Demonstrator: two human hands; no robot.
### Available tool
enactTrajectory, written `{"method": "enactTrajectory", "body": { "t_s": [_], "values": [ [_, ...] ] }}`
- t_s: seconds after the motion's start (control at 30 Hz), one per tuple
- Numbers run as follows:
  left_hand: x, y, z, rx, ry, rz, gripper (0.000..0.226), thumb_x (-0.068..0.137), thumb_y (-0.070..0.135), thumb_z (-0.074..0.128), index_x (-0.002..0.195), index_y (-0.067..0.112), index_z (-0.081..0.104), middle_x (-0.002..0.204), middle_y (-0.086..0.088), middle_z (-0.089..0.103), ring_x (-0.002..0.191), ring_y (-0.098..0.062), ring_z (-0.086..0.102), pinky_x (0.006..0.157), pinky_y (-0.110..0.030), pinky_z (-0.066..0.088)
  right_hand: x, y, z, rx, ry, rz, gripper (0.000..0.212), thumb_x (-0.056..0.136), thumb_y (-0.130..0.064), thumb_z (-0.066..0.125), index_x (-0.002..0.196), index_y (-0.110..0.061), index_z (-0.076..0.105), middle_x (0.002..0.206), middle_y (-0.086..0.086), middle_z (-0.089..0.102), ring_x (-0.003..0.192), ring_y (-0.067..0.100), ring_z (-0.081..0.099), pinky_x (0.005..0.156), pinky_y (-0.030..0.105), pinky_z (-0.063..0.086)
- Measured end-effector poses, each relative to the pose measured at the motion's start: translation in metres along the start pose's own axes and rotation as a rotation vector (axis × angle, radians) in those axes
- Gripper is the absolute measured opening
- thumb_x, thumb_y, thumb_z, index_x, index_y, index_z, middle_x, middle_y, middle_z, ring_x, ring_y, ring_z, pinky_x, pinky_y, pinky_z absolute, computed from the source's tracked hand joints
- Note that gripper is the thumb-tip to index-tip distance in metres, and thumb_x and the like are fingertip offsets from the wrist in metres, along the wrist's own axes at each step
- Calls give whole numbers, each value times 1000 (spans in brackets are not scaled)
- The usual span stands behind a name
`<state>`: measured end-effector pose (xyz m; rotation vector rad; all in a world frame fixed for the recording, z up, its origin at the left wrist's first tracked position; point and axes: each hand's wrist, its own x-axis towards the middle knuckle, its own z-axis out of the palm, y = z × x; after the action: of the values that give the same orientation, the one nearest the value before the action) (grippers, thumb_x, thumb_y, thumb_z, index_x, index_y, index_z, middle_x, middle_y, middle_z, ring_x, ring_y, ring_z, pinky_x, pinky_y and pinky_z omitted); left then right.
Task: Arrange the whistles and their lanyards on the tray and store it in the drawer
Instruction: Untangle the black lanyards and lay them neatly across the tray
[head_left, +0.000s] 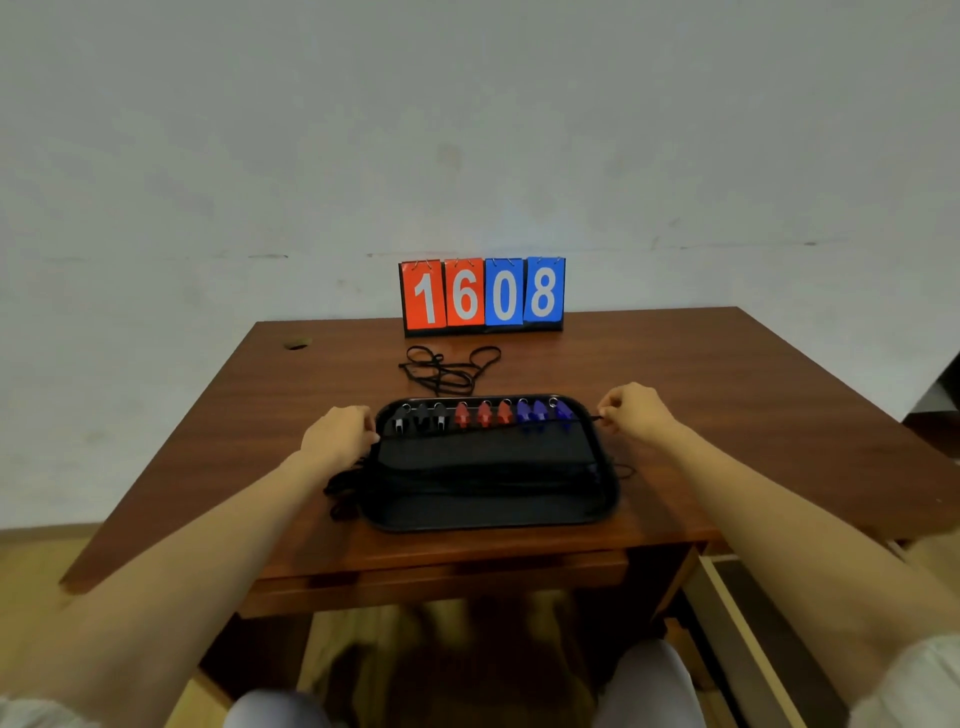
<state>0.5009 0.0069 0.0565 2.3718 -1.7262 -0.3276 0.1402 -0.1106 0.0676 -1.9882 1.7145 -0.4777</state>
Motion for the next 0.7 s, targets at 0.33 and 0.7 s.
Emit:
{"method": "enactTrajectory", "body": {
  "t_s": [0.33, 0.7],
  "values": [
    [-22, -14, 31, 4, -35, 48, 20, 95, 14, 50, 102, 13, 68, 106, -10, 68, 94, -28, 63, 78, -38, 53, -28, 20, 18, -65, -118, 97, 13, 90, -8, 60, 88, 0, 70, 90, 16, 72, 85, 27, 69, 79, 38, 56],
    [-30, -16, 40, 141, -4, 43, 21, 89, 15, 48, 95, 23, 67, 109, -7, 59, 109, -30, 52, 95, -40, 36, -40, 37, 24, -172, -218, 33, 16, 91, -13, 57, 93, -8, 72, 103, 11, 71, 96, 25, 64, 83, 36, 51]
  ]
}}
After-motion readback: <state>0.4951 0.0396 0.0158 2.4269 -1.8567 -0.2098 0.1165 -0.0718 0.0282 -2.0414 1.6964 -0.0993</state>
